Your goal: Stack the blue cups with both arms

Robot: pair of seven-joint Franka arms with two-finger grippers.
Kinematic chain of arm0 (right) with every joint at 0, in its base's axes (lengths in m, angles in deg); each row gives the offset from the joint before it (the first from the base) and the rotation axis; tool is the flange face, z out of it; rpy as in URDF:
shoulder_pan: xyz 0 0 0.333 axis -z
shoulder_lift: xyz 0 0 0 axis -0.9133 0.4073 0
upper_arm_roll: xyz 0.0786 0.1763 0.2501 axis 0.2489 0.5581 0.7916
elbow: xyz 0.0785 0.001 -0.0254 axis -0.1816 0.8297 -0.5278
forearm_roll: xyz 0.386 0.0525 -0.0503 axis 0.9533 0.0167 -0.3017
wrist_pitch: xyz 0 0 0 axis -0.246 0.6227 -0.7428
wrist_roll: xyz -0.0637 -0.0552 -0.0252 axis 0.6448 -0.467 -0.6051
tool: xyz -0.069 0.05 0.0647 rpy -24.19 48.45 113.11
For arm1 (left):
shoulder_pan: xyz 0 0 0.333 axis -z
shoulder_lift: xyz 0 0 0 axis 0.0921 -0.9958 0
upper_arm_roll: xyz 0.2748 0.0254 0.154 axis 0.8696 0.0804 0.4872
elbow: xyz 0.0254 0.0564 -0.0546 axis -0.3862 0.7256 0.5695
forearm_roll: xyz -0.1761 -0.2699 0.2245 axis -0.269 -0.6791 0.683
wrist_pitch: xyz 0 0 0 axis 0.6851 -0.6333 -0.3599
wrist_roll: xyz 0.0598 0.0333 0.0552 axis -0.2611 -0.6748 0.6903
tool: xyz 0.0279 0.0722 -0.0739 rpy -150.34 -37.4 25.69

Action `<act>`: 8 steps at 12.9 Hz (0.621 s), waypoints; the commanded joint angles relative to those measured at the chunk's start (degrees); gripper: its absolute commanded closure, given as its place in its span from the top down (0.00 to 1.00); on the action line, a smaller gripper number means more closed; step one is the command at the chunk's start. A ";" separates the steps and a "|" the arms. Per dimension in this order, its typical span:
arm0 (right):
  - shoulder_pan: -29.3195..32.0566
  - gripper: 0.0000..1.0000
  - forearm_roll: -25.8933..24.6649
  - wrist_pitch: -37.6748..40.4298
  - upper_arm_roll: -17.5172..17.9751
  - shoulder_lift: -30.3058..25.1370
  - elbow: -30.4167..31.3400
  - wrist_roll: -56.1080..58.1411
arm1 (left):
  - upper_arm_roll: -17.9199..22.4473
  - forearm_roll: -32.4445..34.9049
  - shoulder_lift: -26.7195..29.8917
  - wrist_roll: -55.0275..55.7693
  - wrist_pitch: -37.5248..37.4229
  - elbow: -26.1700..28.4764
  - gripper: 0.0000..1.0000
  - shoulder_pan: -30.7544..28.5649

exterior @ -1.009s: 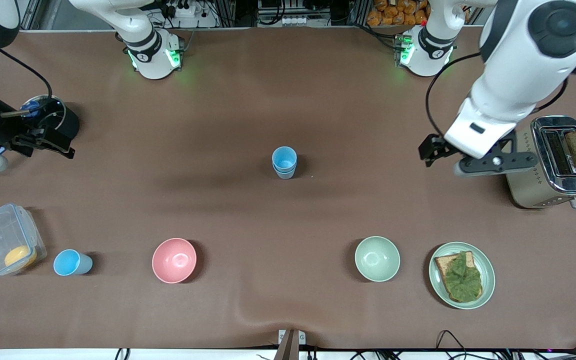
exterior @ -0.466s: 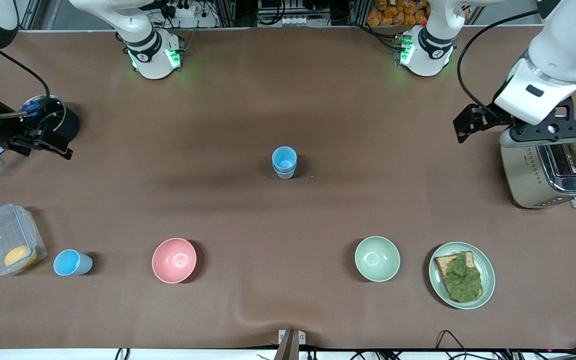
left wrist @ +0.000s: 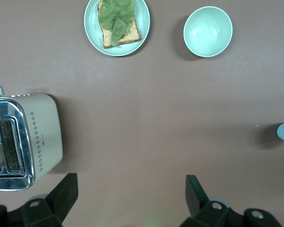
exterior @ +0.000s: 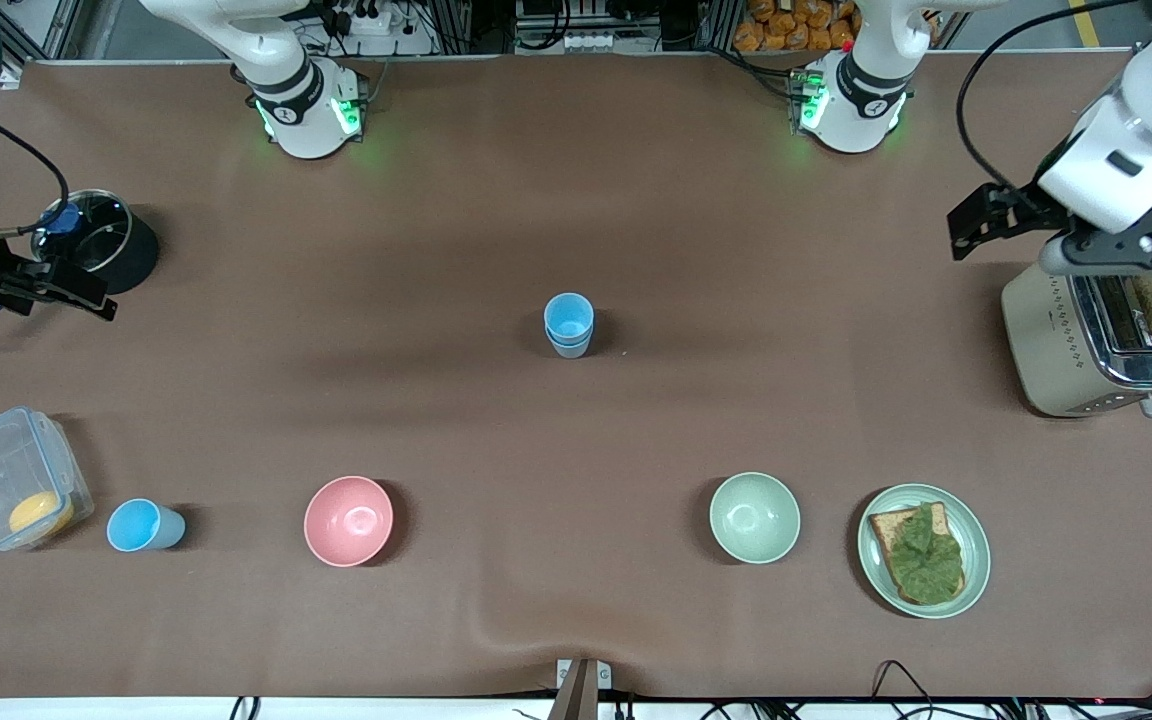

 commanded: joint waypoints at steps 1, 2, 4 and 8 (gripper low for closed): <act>0.68 1.00 0.05 1.36 0.74 -0.13 -0.08 -0.18 | 3.30 -1.68 2.40 -5.88 -0.28 1.83 1.00 0.03; 0.68 1.00 0.14 1.62 0.74 -0.22 -0.07 -0.18 | 3.66 -1.77 2.92 -6.77 -0.28 2.09 1.00 0.11; 0.68 1.00 0.14 1.80 0.74 -0.30 0.19 -0.18 | 3.67 -1.77 3.80 -6.96 -0.36 2.62 1.00 0.03; 0.77 1.00 0.23 2.24 0.74 -0.30 0.19 -0.18 | 3.75 -1.77 4.77 -8.18 -0.37 4.03 1.00 -0.50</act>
